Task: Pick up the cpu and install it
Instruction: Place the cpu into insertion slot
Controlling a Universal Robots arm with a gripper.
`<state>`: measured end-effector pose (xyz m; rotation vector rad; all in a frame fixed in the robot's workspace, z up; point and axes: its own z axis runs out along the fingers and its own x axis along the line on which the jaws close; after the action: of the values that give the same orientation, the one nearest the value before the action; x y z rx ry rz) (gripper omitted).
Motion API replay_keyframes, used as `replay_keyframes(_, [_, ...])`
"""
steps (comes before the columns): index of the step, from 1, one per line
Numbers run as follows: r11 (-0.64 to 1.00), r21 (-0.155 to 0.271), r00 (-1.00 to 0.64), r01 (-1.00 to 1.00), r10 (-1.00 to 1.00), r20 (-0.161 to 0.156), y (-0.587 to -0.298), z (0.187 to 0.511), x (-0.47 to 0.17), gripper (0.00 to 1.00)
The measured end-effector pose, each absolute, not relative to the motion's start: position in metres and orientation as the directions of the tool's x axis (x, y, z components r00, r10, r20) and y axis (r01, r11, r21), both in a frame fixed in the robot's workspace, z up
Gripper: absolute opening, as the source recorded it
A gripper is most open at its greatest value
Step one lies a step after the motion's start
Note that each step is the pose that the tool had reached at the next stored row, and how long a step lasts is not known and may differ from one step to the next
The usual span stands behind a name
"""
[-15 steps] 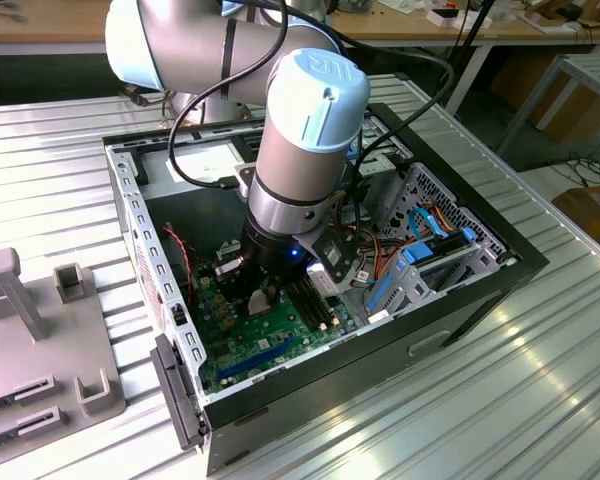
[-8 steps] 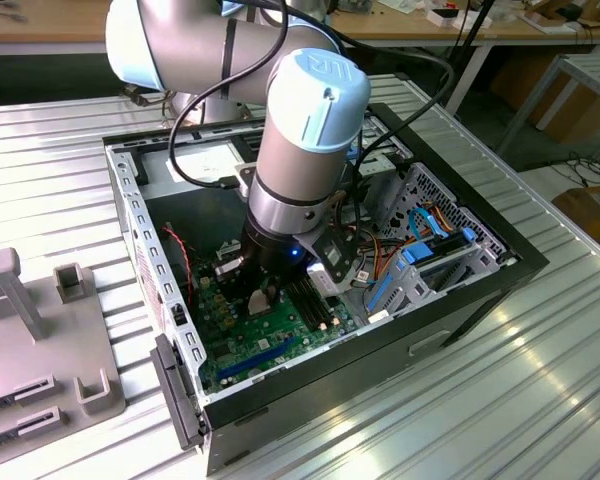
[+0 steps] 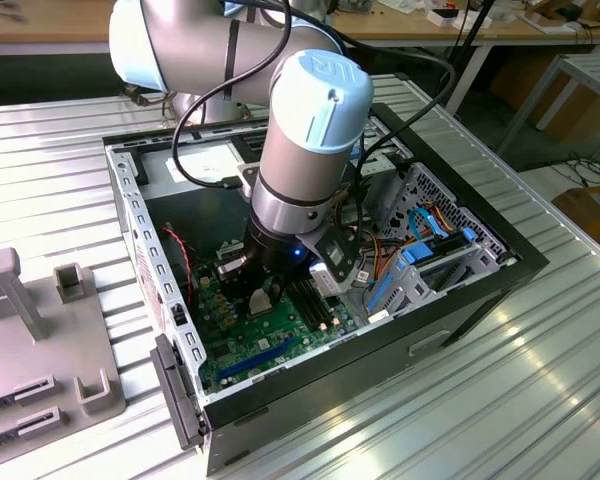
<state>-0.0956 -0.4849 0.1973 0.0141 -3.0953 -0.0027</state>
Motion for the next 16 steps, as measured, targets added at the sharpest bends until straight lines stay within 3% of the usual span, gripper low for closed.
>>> replay_keyframes(16, [1.000,0.002,-0.999,-0.009,-0.009,0.046,-0.4850,0.1973,-0.0977,0.55])
